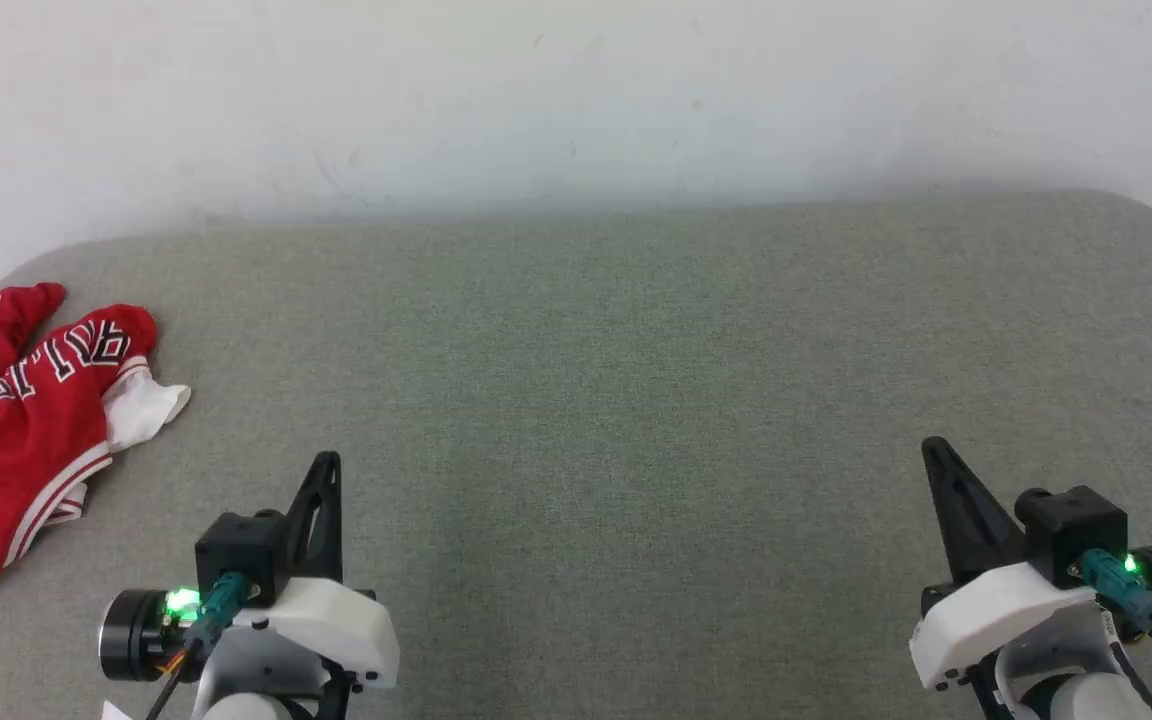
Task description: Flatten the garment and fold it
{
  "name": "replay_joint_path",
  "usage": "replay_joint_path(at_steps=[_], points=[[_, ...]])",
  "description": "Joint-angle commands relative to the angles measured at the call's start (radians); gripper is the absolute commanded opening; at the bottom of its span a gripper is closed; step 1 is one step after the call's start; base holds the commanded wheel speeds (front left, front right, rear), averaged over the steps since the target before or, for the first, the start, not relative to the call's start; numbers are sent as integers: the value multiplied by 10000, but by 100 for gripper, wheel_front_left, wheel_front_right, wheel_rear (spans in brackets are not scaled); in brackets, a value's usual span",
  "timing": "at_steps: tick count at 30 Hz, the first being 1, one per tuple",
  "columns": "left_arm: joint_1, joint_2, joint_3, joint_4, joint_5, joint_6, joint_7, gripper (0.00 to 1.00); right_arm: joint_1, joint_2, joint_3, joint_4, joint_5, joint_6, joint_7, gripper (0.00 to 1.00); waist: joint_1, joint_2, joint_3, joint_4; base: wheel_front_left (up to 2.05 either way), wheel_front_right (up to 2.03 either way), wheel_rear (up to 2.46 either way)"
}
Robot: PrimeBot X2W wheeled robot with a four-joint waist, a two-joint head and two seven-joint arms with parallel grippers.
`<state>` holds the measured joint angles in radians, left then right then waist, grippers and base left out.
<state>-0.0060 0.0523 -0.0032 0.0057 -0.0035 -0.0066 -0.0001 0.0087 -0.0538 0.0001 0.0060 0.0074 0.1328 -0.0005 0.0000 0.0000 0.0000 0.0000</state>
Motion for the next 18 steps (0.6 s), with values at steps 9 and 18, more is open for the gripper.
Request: replay_joint_path(at_steps=[9, 18], points=[[60, -20, 32, -57, 35, 66, 1, 0, -87, 36, -1, -60, -74, -21, 5, 0, 0, 0, 0, 0, 0, 0, 0], [60, -20, 32, -57, 35, 66, 1, 0, -87, 36, -1, -60, -74, -21, 5, 0, 0, 0, 0, 0, 0, 0, 0]])
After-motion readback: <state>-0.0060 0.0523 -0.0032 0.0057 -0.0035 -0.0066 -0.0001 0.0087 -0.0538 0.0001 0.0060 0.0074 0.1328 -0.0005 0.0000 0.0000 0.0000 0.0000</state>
